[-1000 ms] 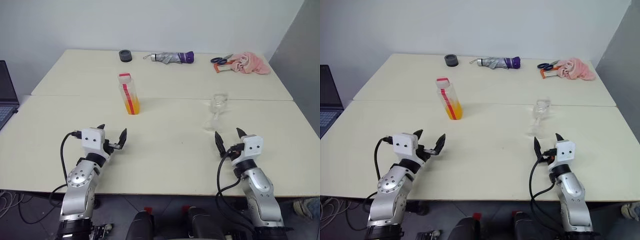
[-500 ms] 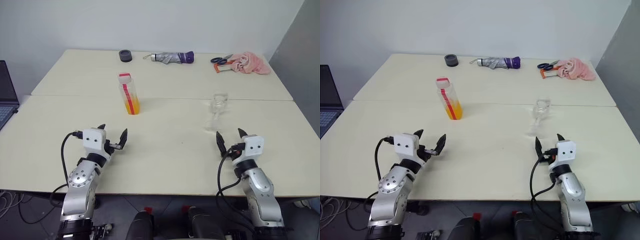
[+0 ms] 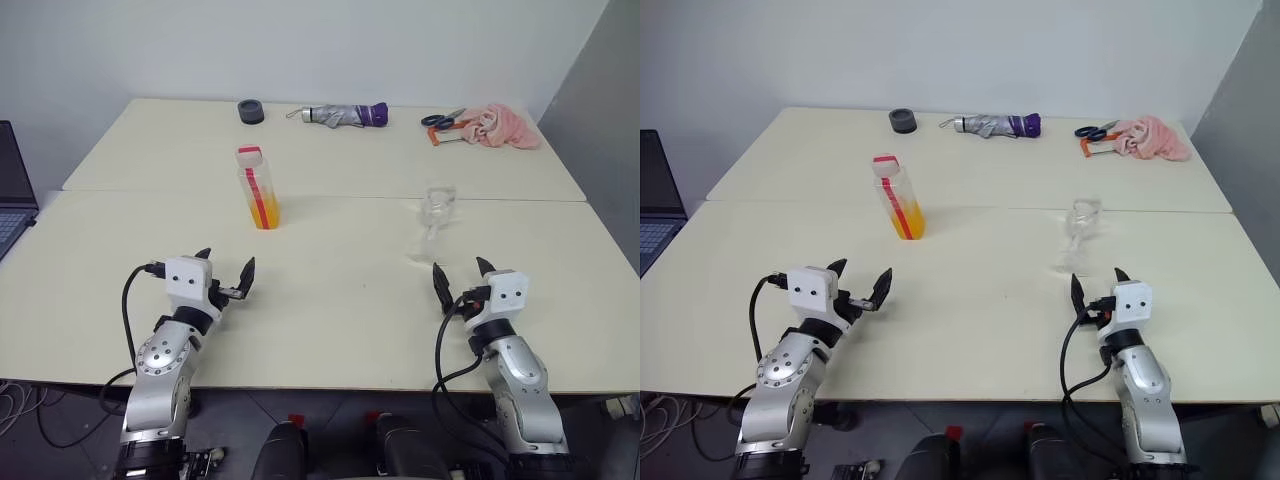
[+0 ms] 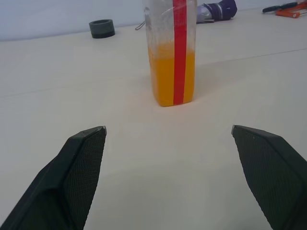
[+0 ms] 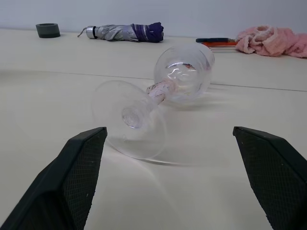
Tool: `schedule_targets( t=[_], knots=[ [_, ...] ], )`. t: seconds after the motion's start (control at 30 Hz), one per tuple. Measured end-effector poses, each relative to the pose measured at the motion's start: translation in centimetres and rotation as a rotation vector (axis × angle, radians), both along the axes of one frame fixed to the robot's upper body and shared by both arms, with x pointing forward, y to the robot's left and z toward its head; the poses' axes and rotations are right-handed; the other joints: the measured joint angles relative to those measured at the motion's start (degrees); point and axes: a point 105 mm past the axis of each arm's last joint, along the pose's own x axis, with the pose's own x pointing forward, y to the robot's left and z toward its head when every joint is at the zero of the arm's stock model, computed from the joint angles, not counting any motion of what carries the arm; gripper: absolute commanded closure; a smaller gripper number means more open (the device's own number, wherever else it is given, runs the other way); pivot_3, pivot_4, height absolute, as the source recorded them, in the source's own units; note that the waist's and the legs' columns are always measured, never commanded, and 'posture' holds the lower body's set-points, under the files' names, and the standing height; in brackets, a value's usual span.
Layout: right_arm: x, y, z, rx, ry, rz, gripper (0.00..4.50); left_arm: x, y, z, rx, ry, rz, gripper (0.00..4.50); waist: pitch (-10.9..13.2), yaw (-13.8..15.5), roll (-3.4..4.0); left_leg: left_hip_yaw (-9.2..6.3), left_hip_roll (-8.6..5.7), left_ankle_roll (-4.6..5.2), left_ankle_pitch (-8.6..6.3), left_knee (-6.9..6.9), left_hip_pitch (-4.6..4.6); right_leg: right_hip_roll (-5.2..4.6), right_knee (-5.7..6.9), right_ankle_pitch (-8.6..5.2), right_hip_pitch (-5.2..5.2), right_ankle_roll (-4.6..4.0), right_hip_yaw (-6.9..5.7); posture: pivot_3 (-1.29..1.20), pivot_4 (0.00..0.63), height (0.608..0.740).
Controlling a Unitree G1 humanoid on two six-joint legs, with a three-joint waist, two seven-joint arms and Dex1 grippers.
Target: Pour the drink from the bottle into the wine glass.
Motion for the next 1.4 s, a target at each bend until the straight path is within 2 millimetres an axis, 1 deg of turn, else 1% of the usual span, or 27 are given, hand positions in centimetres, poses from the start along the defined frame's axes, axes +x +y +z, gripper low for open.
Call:
schedule_targets(
  t=[0.1, 0.2, 0.3, 0.37, 0.43, 0.53, 0.7, 0.87, 0.93, 1.1, 1.27, 1.4],
  knots=[
    [0.0, -0.1, 0.0, -0.003, 0.000, -0.001, 0.00, 0.0, 0.0, 0.0, -0.007, 0.001, 0.007, 0.02, 0.00, 0.00, 0.00, 0.00, 0.00, 0.00, 0.00, 0.00, 0.00, 0.00, 0.00, 0.00, 0.00, 0.00, 0.00, 0.00, 0.150, 0.740],
    [0.0, -0.6, 0.2, -0.026, -0.003, -0.002, 0.00, 0.1, -0.2, -0.1, -0.043, 0.008, 0.002, 0.02, 0.00, -0.01, 0.00, 0.00, 0.00, 0.00, 0.00, 0.00, 0.00, 0.00, 0.00, 0.00, 0.00, 0.00, 0.00, 0.00, 0.150, 0.740],
    [-0.1, -0.6, 0.7, -0.060, -0.013, 0.052, 0.00, 0.1, -0.3, 0.0, -0.063, 0.012, -0.011, 0.02, 0.00, -0.02, 0.00, 0.00, -0.01, 0.00, 0.00, 0.00, 0.00, 0.01, 0.00, 0.00, 0.00, 0.01, 0.00, 0.00, 0.150, 0.740],
    [-0.4, 0.1, 1.8, -0.069, -0.039, 0.130, 0.00, 0.3, -0.3, 0.5, -0.077, 0.002, -0.012, 0.02, 0.00, -0.01, 0.00, 0.00, -0.01, 0.00, 0.00, 0.00, 0.00, 0.01, 0.00, -0.01, 0.00, 0.02, 0.00, 0.00, 0.150, 0.740],
    [-0.9, 1.4, 2.9, -0.098, -0.060, 0.241, 0.00, 0.7, -0.4, 1.1, -0.075, -0.013, -0.015, 0.02, 0.00, -0.01, 0.00, -0.01, -0.02, 0.00, 0.00, 0.01, 0.00, 0.04, 0.00, -0.02, 0.01, 0.04, -0.01, 0.00, 0.150, 0.740],
    [-1.8, 3.3, 3.9, -0.122, -0.049, 0.399, 0.00, 1.4, -0.5, 1.9, -0.062, -0.021, -0.006, 0.02, 0.01, 0.00, -0.01, -0.02, -0.03, 0.00, 0.00, 0.02, -0.01, 0.04, 0.00, -0.02, 0.01, 0.04, -0.02, 0.00, 0.150, 0.740],
    [-2.1, 4.9, 5.7, -0.127, -0.023, 0.563, 0.00, 3.1, -1.3, 3.7, -0.037, -0.037, 0.013, 0.02, 0.01, 0.04, -0.02, -0.06, -0.05, 0.00, 0.00, 0.03, -0.02, 0.04, -0.01, 0.00, 0.04, 0.02, -0.05, 0.00, 0.150, 0.740],
    [-3.1, 6.6, 5.8, -0.139, 0.026, 0.695, 0.00, 4.2, -2.2, 4.9, -0.034, -0.051, 0.023, 0.02, 0.01, 0.07, -0.02, -0.07, -0.06, 0.00, 0.00, 0.02, -0.04, 0.04, -0.02, 0.03, 0.03, -0.03, -0.06, 0.00, 0.150, 0.740],
    [-3.2, 7.1, 5.9, -0.147, 0.027, 0.726, 0.00, 4.8, -2.3, 5.3, -0.038, -0.058, 0.039, 0.02, 0.01, 0.08, -0.03, -0.08, -0.09, 0.00, 0.00, 0.03, -0.04, 0.04, -0.02, 0.02, 0.03, -0.01, -0.07, 0.00, 0.150, 0.740],
    [-2.7, 7.8, 7.2, -0.159, -0.020, 0.749, 0.00, 6.4, -3.1, 6.0, -0.061, -0.068, 0.052, 0.02, 0.01, 0.10, -0.04, -0.09, -0.13, 0.00, 0.00, 0.04, -0.06, 0.04, -0.02, 0.05, 0.03, -0.05, -0.09, 0.00, 0.150, 0.740],
    [-2.9, 8.5, 7.2, -0.161, -0.013, 0.805, 0.00, 7.7, -3.3, 6.3, -0.057, -0.068, 0.073, 0.02, 0.02, 0.08, -0.04, -0.10, -0.13, 0.00, 0.00, 0.04, -0.09, 0.04, -0.02, 0.06, 0.01, -0.08, -0.09, 0.00, 0.150, 0.740],
    [-2.7, 8.7, 7.8, -0.169, -0.034, 0.816, 0.00, 8.4, -3.6, 6.8, -0.058, -0.076, 0.084, 0.02, 0.01, 0.11, -0.05, -0.15, -0.14, 0.00, 0.00, 0.04, -0.11, 0.02, -0.02, 0.06, 0.01, -0.07, -0.13, 0.00, 0.150, 0.740]
  ],
)
